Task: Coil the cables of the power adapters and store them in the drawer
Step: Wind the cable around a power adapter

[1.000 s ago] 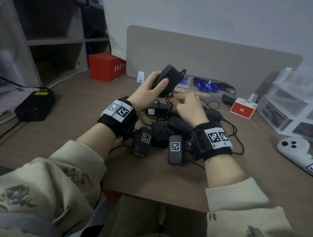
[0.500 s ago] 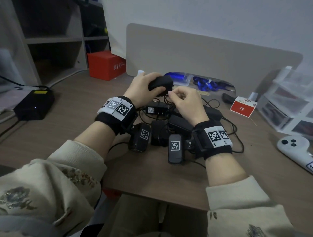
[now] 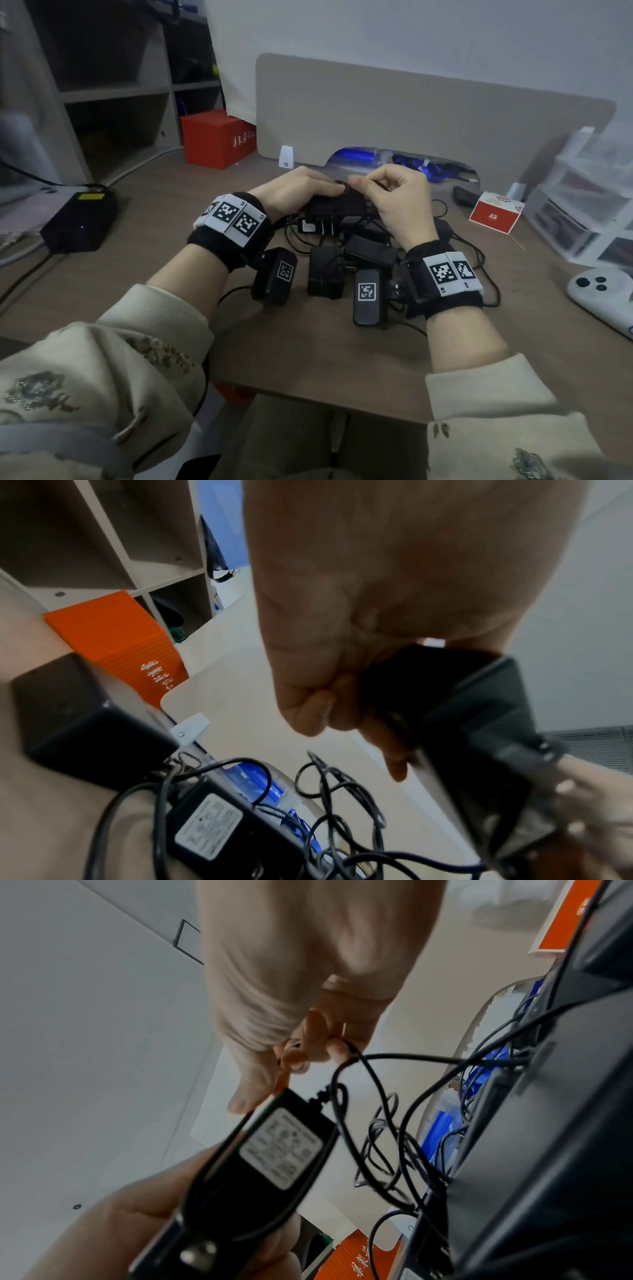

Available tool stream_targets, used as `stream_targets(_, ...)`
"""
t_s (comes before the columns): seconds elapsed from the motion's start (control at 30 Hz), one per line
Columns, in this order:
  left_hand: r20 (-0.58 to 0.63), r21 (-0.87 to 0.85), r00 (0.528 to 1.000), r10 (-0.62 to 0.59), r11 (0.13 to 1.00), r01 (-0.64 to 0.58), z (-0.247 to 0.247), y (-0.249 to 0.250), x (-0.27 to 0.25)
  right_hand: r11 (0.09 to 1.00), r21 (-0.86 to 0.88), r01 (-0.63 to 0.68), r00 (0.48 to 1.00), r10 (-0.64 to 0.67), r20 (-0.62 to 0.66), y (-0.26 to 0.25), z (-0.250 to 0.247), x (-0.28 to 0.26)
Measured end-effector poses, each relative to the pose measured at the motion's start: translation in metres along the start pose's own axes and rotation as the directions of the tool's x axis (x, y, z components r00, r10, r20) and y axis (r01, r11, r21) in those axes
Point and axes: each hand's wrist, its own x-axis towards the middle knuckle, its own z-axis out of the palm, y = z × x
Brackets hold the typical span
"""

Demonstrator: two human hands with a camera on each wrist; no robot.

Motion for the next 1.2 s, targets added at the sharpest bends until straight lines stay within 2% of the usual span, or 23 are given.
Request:
stream_targets(0.23, 0.083, -0.203, 0.996, -0.025, 0.978, 0.042, 0.001, 0.004, 0.002, 0.998, -0.053, -0.017, 1.000, 0.016, -0.007, -0.009, 0.000, 0.003)
stream_targets(0.4, 0.127, -0.290, 0.989, -0.079, 0.950, 0.114, -0.003, 0.011, 0.006, 0.998, 0.011, -0.062, 0.998, 0.062, 0.024, -0.014, -0.001, 0.006)
stream_targets(0.5, 0.241, -0.372, 0.963, -0.118, 0.905, 0.204, -0.006, 0.010, 0.008, 0.991, 0.064, -0.122, 0.992, 0.120, 0.030, -0.009, -0.003, 0.008)
stream_targets(0.57, 0.263, -0.467, 0.960, -0.095, 0.858, 0.213, -0.002, 0.009, 0.007, 0.979, 0.147, -0.143, 0.989, 0.138, 0.048, -0.004, -0.003, 0.008)
stream_targets(0.63, 0.252, -0.539, 0.967, -0.034, 0.825, 0.170, 0.008, 0.008, 0.005, 0.971, 0.176, -0.160, 0.986, 0.149, 0.075, -0.003, 0.000, 0.007)
stream_targets(0.73, 0.189, -0.616, 0.978, 0.094, 0.786, 0.043, 0.015, 0.004, 0.004, 0.989, 0.053, -0.138, 0.988, 0.133, 0.082, 0.002, 0.004, 0.006)
stream_targets(0.8, 0.142, -0.612, 0.979, 0.146, 0.791, -0.029, 0.014, 0.006, 0.002, 0.993, -0.024, -0.111, 0.989, 0.113, 0.095, 0.005, 0.006, 0.006)
stream_targets(0.93, -0.039, -0.525, 0.993, 0.111, 0.844, -0.115, 0.019, 0.011, 0.002, 0.992, -0.068, -0.108, 0.985, 0.116, 0.131, 0.003, 0.003, 0.007)
stream_targets(1.07, -0.230, -0.532, 0.968, 0.098, 0.820, -0.210, 0.016, 0.004, 0.009, 0.975, -0.208, -0.078, 0.957, 0.131, 0.258, 0.003, -0.001, 0.001)
stream_targets(1.2, -0.390, -0.400, 0.914, 0.115, 0.873, -0.280, 0.018, -0.003, 0.015, 0.971, -0.233, -0.054, 0.958, 0.116, 0.262, 0.010, -0.003, 0.006)
